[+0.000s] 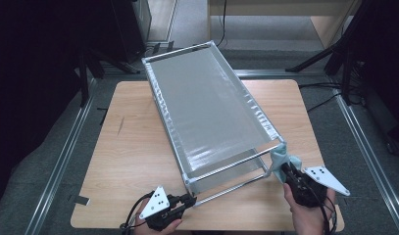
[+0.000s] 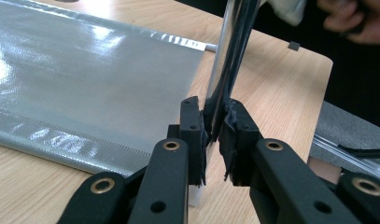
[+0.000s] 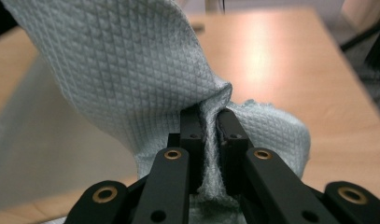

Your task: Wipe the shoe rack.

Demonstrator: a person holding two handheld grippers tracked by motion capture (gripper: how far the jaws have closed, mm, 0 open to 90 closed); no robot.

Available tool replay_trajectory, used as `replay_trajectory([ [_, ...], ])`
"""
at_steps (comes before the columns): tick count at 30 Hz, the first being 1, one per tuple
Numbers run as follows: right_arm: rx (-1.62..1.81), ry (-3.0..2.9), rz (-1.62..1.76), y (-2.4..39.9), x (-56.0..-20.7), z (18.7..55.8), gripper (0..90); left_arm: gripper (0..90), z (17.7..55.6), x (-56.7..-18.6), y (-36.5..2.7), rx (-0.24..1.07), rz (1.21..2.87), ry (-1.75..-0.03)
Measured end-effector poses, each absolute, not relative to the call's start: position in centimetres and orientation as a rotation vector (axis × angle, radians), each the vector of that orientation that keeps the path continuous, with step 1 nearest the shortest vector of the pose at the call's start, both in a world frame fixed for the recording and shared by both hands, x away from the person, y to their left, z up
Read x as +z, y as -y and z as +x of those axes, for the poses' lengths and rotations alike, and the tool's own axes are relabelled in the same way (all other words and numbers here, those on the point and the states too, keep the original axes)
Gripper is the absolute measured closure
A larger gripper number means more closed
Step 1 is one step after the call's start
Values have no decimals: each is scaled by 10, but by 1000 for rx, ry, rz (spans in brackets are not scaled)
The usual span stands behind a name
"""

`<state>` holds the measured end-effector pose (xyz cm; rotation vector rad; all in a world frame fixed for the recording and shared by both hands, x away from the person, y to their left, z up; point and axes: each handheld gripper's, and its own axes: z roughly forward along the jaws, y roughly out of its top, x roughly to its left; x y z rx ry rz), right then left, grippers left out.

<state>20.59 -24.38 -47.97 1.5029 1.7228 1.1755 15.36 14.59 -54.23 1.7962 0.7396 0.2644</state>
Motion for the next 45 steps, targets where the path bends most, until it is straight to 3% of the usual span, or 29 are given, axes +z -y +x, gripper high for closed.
replay_trajectory([
  [9, 991, -1913, 1653, 248, -529, 226, 829, 798, 154, -542, -146, 260, 1798, -739],
  [25, 1370, -1663, 1458, 247, -456, 201, 828, 798, 154, -543, -146, 258, 1798, -738],
  [38, 990, -1948, 1592, 243, -522, 229, 825, 798, 154, -543, -146, 256, 1802, -737],
  [45, 1039, -1937, 1592, 243, -510, 225, 826, 798, 154, -543, -146, 256, 1803, -737],
])
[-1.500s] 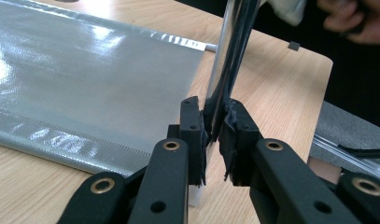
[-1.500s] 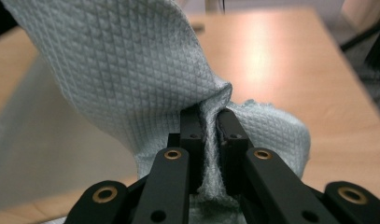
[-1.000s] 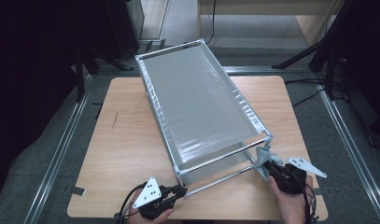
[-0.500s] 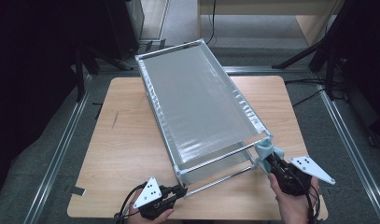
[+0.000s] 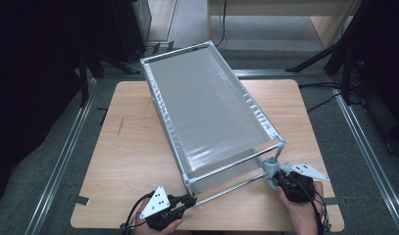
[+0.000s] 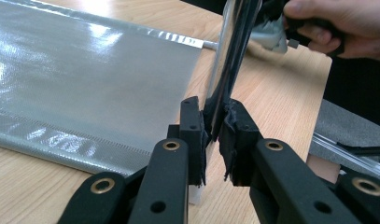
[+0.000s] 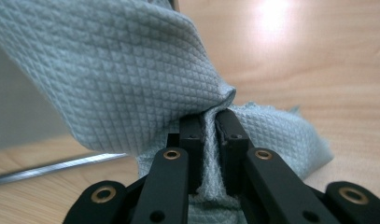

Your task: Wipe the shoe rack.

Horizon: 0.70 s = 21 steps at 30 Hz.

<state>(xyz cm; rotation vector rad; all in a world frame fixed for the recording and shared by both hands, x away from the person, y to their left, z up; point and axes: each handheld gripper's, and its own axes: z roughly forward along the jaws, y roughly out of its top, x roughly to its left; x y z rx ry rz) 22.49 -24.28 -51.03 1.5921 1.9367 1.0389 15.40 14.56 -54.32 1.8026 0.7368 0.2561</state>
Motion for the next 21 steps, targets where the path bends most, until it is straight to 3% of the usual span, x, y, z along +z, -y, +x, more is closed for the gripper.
replay_trajectory([
  [15, 1338, -1790, 1411, 228, -451, 199, 824, 798, 154, -544, -145, 255, 1801, -739],
  [21, 1228, -1869, 1433, 218, -469, 207, 821, 798, 154, -544, -145, 254, 1803, -739],
])
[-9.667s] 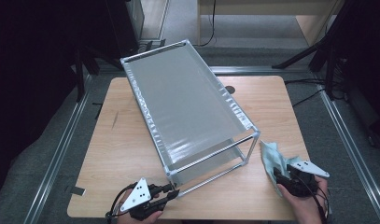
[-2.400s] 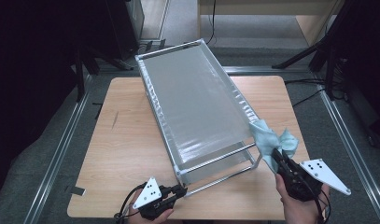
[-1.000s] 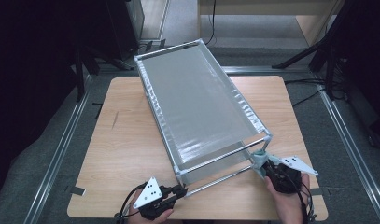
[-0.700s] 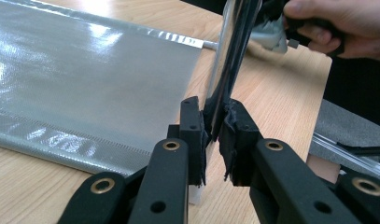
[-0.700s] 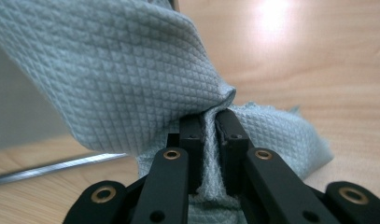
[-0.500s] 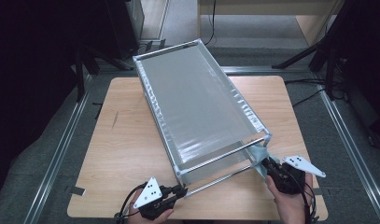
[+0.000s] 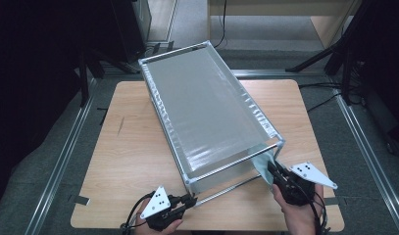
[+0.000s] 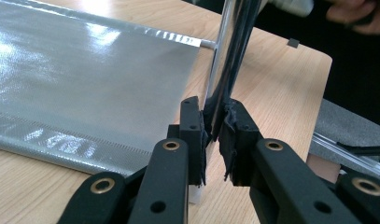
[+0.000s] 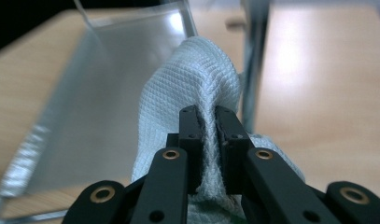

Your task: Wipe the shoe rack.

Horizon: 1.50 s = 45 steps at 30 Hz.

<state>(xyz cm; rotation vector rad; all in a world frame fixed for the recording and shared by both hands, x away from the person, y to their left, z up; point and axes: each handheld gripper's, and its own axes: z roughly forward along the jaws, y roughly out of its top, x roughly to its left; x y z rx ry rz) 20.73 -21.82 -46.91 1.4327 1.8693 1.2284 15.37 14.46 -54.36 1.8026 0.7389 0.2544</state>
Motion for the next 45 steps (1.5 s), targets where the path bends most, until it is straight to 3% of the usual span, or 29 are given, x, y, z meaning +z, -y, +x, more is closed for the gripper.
replay_trajectory([
  [9, 990, -2005, 1600, 227, -520, 226, 822, 799, 154, -544, -144, 253, 1807, -734],
  [26, 1300, -1655, 1402, 240, -442, 193, 826, 799, 154, -544, -144, 252, 1809, -732],
  [38, 1081, -1876, 1611, 241, -510, 224, 824, 799, 154, -544, -144, 252, 1810, -731],
  [45, 1165, -1811, 1584, 243, -495, 219, 826, 799, 154, -544, -144, 251, 1810, -731],
])
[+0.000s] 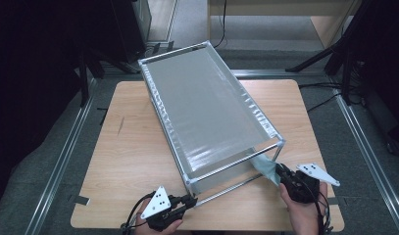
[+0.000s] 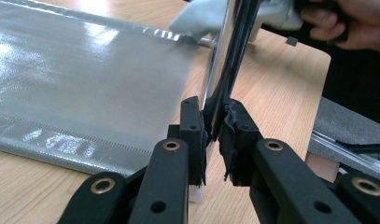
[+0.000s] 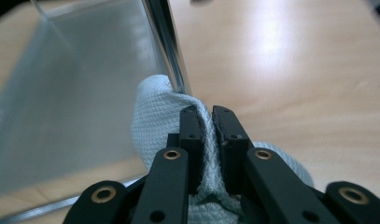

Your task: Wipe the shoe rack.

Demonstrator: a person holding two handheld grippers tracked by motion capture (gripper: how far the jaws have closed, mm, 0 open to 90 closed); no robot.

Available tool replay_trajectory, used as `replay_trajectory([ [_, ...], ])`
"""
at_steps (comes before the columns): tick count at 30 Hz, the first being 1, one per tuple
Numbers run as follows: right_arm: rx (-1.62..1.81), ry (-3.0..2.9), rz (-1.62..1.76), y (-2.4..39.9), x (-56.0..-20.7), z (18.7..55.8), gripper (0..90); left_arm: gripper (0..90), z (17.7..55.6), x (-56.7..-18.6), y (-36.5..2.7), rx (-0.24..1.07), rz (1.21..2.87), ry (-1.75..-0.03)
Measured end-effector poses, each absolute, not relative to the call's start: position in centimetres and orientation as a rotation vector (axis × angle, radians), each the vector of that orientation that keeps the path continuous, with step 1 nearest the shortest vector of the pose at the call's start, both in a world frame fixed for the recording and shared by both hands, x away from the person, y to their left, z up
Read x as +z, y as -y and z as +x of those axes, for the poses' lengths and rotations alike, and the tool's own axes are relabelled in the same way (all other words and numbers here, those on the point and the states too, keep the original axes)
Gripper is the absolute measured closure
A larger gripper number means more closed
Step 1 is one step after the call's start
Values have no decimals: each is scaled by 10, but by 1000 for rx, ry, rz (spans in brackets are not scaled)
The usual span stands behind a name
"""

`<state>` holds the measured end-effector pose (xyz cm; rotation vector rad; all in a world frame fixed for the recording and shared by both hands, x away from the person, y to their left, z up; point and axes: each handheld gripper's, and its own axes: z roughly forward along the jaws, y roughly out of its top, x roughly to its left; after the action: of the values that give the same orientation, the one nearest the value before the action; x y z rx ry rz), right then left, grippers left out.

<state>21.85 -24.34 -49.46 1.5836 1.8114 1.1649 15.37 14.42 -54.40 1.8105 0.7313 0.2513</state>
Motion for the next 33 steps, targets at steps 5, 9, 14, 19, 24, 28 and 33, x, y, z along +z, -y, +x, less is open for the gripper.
replay_trajectory([
  [5, 1255, -1708, 1491, 238, -470, 205, 834, 799, 154, -544, -144, 253, 1809, -733],
  [9, 1266, -1743, 1430, 218, -470, 202, 835, 800, 153, -544, -143, 259, 1809, -734],
  [14, 1192, -1859, 1387, 187, -495, 211, 827, 794, 154, -543, -144, 253, 1817, -730],
  [19, 1161, -1985, 1424, 175, -514, 219, 596, 706, 152, -538, -145, 265, 1827, -706],
  [24, 1088, -2077, 1416, 167, -522, 220, 544, 688, 151, -532, -146, 278, 1803, -706],
  [28, 997, -2163, 1417, 160, -526, 216, 503, 756, 151, -529, -147, 275, 1797, -707],
  [33, 880, -2178, 1424, 158, -534, 217, 604, 800, 151, -529, -148, 277, 1804, -708],
])
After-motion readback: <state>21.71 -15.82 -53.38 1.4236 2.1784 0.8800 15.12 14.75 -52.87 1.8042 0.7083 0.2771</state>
